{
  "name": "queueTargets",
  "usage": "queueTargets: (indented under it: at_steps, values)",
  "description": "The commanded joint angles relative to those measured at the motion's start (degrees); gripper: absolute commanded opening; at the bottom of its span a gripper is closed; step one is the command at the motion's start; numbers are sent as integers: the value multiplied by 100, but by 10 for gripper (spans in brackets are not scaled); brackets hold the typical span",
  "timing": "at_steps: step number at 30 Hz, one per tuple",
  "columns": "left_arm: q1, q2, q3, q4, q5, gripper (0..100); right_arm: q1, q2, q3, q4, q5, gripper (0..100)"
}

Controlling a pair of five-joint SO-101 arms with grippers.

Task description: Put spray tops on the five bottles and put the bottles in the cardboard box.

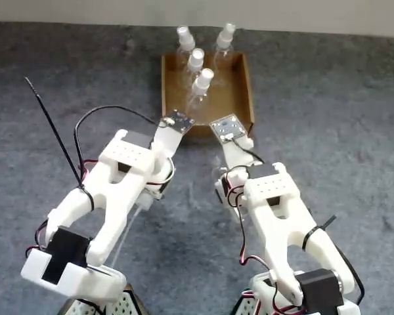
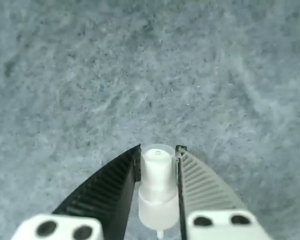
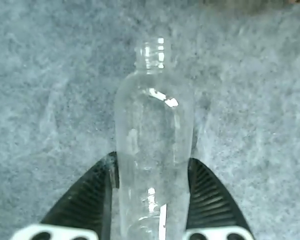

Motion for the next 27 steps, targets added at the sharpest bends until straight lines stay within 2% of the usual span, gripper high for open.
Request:
queueTargets:
  at_steps: [1,4,13,19,24,27]
  values:
    - [66,-321,101,-97,35,103,57,31,163,40,-53,125]
    - [-75,-338,382,-308,35,162,48,31,163,136,-26,175]
    - [-620,-356,453,-554,35,163,75,22,127,145,-18,177]
    - [-558,-303,409,-923,79,163,418,13,101,145,-44,177]
    - [-541,-286,629,-1459,79,163,418,13,119,145,-26,177]
    - [-541,-286,822,-1503,79,131,426,13,119,145,-18,178]
